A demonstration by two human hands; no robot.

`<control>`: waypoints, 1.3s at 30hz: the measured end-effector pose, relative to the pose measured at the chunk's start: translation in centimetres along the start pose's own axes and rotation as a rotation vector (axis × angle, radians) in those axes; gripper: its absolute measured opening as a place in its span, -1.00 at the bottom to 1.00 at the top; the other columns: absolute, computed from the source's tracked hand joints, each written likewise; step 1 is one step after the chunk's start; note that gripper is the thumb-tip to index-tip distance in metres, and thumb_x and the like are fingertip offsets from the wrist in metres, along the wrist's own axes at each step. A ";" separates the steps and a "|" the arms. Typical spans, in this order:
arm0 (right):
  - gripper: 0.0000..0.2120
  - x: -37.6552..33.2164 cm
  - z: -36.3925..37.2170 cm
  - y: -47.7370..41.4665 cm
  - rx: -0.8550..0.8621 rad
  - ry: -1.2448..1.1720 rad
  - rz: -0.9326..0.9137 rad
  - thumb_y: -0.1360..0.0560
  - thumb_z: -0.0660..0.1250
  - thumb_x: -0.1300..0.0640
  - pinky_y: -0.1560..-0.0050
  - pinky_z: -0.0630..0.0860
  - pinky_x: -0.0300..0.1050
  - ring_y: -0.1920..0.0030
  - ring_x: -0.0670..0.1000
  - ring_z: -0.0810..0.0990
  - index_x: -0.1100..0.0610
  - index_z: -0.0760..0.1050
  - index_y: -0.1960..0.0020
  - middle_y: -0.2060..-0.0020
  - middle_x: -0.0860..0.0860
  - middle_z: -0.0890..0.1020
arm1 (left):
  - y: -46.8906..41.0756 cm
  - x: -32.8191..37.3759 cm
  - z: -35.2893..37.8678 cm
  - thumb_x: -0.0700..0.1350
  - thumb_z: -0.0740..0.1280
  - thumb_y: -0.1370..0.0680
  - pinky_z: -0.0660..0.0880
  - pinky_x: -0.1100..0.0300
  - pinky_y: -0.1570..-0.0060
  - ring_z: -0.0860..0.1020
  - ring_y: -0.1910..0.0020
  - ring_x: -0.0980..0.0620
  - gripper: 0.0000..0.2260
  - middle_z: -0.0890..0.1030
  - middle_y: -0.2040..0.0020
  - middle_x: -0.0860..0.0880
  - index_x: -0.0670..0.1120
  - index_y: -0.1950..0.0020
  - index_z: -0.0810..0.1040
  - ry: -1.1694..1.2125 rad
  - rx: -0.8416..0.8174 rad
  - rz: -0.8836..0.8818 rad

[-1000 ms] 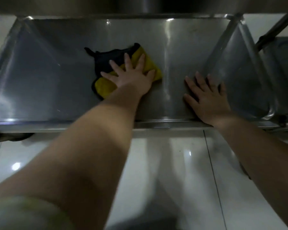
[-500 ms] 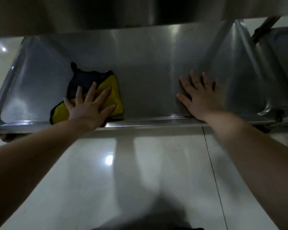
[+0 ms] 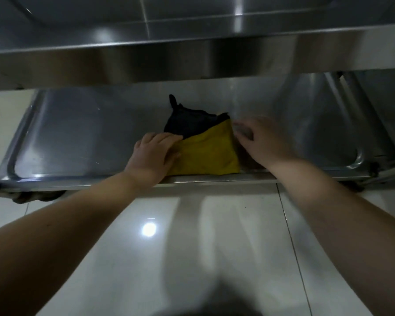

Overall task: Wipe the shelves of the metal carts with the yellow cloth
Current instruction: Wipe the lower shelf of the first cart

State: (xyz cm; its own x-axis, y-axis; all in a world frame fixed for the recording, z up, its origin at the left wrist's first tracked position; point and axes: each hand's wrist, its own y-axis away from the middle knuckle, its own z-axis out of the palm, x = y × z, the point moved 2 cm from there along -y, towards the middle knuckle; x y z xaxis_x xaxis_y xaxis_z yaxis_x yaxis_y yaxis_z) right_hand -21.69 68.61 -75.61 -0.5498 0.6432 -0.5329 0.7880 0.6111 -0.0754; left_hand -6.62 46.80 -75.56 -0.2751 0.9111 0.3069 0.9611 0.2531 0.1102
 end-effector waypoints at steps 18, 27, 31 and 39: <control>-0.80 -2.0 0.0 -3.8 0.014 -0.094 0.204 -0.51 0.42 0.11 -0.13 0.41 -0.11 -0.14 0.03 0.51 0.10 0.59 -0.12 -0.03 0.01 0.57 | -8.0 -0.3 -5.1 0.09 0.34 -0.58 0.38 -0.02 -0.17 0.49 -0.14 -0.08 -0.87 0.55 -0.02 -0.01 0.05 0.02 0.53 0.034 0.059 -0.088; -0.58 -1.8 1.6 -6.2 -0.115 -0.033 0.308 -0.47 0.46 -0.01 -0.10 0.35 -0.16 -0.25 0.09 0.47 0.09 0.52 -0.28 -0.22 0.09 0.54 | -8.1 1.9 0.8 -0.08 0.12 -0.67 0.27 -0.06 -0.25 0.36 -0.29 -0.15 -0.73 0.44 -0.30 -0.09 0.01 -0.33 0.47 -0.076 0.155 0.113; -0.55 -2.4 2.5 -6.9 -0.167 0.046 0.363 -0.46 0.49 0.02 -0.06 0.33 -0.14 -0.27 0.12 0.45 0.11 0.47 -0.28 -0.26 0.14 0.50 | -7.3 1.4 1.9 -0.12 0.13 -0.65 0.21 -0.05 -0.30 0.32 -0.33 -0.16 -0.67 0.41 -0.36 -0.09 0.00 -0.40 0.43 -0.067 0.180 0.134; -0.68 -4.3 2.1 -5.2 -0.151 0.148 0.268 -0.54 0.32 0.24 -0.04 0.38 -0.10 -0.21 0.14 0.49 0.13 0.47 -0.29 -0.19 0.14 0.52 | -6.3 1.3 0.7 -0.18 0.21 -0.61 0.25 -0.08 -0.36 0.27 -0.40 -0.17 -0.55 0.34 -0.44 -0.12 -0.03 -0.51 0.28 0.009 0.190 0.154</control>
State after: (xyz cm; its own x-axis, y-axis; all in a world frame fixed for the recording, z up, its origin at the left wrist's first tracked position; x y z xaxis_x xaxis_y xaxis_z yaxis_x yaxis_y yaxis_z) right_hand -22.85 61.66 -74.65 -0.3719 0.8432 -0.3882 0.8660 0.4657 0.1819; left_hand -13.03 46.63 -76.46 -0.1243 0.9409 0.3152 0.9785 0.1690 -0.1185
